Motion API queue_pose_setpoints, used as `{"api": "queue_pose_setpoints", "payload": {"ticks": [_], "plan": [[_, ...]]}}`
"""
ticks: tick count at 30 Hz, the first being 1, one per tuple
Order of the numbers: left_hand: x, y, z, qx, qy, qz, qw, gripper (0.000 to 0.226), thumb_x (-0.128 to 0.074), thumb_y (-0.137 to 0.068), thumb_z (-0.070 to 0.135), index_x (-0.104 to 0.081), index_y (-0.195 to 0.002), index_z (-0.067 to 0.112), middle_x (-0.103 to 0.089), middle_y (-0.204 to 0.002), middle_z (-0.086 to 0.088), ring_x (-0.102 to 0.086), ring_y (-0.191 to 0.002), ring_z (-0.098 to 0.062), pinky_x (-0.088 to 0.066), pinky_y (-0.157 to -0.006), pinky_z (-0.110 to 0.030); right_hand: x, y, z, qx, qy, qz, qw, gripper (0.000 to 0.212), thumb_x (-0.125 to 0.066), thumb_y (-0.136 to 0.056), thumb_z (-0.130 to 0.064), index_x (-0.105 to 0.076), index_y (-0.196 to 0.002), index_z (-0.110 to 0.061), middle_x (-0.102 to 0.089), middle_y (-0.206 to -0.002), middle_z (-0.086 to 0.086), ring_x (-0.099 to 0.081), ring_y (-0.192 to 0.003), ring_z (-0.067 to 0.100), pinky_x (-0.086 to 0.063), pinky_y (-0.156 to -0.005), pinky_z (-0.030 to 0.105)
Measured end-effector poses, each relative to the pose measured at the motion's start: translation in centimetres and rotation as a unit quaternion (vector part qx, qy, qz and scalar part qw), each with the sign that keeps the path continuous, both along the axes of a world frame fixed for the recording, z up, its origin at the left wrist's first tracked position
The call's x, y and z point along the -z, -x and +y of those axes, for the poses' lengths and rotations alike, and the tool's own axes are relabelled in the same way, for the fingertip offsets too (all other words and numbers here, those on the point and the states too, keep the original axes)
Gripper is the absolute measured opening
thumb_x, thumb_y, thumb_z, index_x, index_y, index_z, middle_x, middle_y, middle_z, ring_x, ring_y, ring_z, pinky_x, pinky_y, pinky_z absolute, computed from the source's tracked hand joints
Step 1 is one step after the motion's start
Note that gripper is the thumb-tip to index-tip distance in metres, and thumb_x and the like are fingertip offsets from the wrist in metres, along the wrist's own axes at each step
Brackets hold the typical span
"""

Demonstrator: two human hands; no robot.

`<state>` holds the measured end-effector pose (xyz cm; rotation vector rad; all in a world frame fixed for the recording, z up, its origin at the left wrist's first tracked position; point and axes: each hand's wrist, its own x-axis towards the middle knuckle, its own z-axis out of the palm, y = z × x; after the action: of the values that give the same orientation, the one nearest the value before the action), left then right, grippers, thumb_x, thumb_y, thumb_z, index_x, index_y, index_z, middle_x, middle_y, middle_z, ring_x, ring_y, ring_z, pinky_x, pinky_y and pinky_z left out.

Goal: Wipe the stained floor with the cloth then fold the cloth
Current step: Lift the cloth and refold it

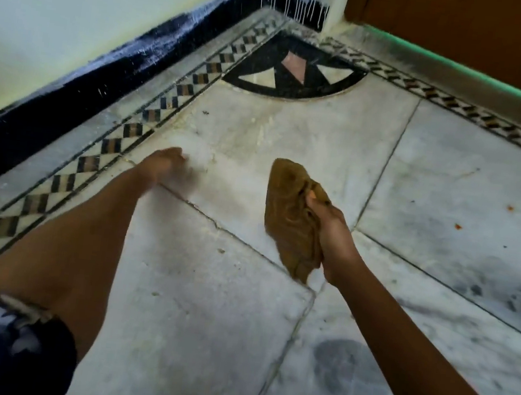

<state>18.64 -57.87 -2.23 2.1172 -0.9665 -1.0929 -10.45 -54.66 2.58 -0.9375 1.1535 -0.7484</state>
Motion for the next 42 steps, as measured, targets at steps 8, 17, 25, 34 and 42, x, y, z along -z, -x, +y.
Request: {"api": "queue_pose_setpoints", "payload": {"ticks": [8,17,25,34,42], "plan": [[-8.4,12.2,6.5,0.073,0.137,0.129,0.979,0.024,-0.050,-0.093,0.014,-0.061,-0.114,0.020,-0.064,-0.113,-0.004,-0.058,-0.110,-0.021,-0.040,-0.093,-0.030,-4.8,4.6,4.5,0.131,-0.083,-0.124,0.980,0.042,-0.033,-0.099,-0.038,-0.064,-0.109,-0.011,-0.073,-0.088,0.008,-0.070,-0.080,0.024,-0.057,-0.074,0.036],[-16.4,28.8,11.7,0.231,0.092,0.273,0.929,0.038,-0.045,-0.093,0.047,-0.057,-0.120,0.022,-0.062,-0.116,0.002,-0.059,-0.104,-0.015,-0.051,-0.088,-0.035,-11.2,13.0,11.9,0.234,-0.055,-0.030,0.970,0.051,-0.028,-0.099,-0.045,-0.053,-0.128,-0.011,-0.058,-0.126,0.015,-0.057,-0.112,0.031,-0.046,-0.095,0.044],[-18.7,38.9,16.2,0.262,0.116,0.266,0.920,0.026,-0.065,-0.085,0.029,-0.066,-0.098,0.006,-0.068,-0.102,-0.014,-0.064,-0.097,-0.025,-0.055,-0.083,-0.039,-13.6,20.3,18.1,0.294,-0.007,-0.068,0.953,0.038,-0.032,-0.101,-0.036,-0.060,-0.114,-0.014,-0.065,-0.113,0.013,-0.059,-0.110,0.026,-0.043,-0.101,0.043],[-20.4,38.3,17.0,0.201,0.169,0.180,0.948,0.015,-0.054,-0.093,0.029,-0.058,-0.103,0.019,-0.064,-0.109,-0.010,-0.060,-0.099,-0.026,-0.052,-0.086,-0.039,-13.8,26.7,20.4,0.348,-0.043,-0.094,0.932,0.034,-0.039,-0.098,-0.029,-0.067,-0.091,-0.011,-0.069,-0.087,0.013,-0.065,-0.080,0.028,-0.052,-0.065,0.037],[-25.3,40.3,17.2,0.200,0.062,0.180,0.961,0.038,-0.070,-0.082,0.017,-0.055,-0.116,0.006,-0.066,-0.098,-0.014,-0.064,-0.087,-0.027,-0.052,-0.065,-0.029,-11.4,27.9,19.2,0.360,-0.092,-0.005,0.928,0.042,-0.045,-0.097,-0.036,-0.045,-0.129,-0.010,-0.051,-0.127,0.015,-0.049,-0.107,0.028,-0.039,-0.087,0.039]]}}
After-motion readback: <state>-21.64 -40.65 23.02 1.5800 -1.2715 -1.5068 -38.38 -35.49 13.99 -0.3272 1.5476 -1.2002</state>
